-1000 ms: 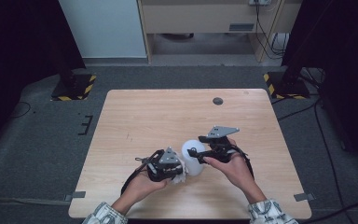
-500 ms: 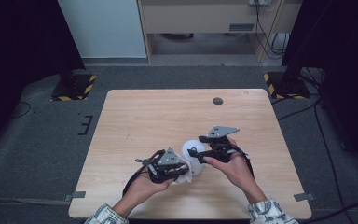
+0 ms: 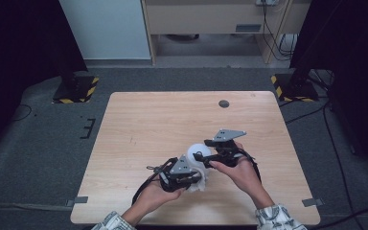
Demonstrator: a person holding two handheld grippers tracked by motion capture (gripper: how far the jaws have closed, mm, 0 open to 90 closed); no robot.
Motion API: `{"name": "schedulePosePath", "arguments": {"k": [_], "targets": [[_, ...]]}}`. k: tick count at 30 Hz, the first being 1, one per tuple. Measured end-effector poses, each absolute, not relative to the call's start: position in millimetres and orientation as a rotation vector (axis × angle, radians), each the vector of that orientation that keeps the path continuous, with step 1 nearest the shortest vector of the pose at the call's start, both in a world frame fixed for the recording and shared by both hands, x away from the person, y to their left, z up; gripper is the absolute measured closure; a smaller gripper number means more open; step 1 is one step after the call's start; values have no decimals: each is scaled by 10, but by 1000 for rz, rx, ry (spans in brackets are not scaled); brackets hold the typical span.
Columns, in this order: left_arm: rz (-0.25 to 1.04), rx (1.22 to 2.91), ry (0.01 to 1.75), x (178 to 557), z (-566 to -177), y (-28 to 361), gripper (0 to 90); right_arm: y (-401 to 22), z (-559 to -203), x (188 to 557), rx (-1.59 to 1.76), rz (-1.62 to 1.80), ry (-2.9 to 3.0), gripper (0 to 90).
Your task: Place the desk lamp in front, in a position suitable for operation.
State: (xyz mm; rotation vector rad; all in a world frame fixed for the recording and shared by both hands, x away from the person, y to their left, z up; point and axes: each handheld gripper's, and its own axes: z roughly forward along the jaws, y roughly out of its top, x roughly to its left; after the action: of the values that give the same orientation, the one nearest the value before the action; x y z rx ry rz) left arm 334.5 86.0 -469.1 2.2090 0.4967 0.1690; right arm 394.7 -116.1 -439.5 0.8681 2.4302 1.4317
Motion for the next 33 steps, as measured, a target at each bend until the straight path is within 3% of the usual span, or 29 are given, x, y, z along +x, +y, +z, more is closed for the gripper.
{"name": "schedulePosePath", "arguments": {"k": [5, 14, 21, 33], "targets": [[155, 2274, 486, 3359, -4845, 750, 806, -1164, -4397, 3951, 871, 1435, 2432, 276], [147, 2117, 493, 3340, -4638, 766, 805, -1164, -4397, 3950, 869, 1436, 2432, 276], [138, 2217, 495, 3389, -4818, 700, 805, -1164, -4398, 3951, 867, 1436, 2431, 276], [135, 2310, 520, 3511, -4850, 1015, 805, -1164, -4398, 3951, 863, 1438, 2431, 277]]}}
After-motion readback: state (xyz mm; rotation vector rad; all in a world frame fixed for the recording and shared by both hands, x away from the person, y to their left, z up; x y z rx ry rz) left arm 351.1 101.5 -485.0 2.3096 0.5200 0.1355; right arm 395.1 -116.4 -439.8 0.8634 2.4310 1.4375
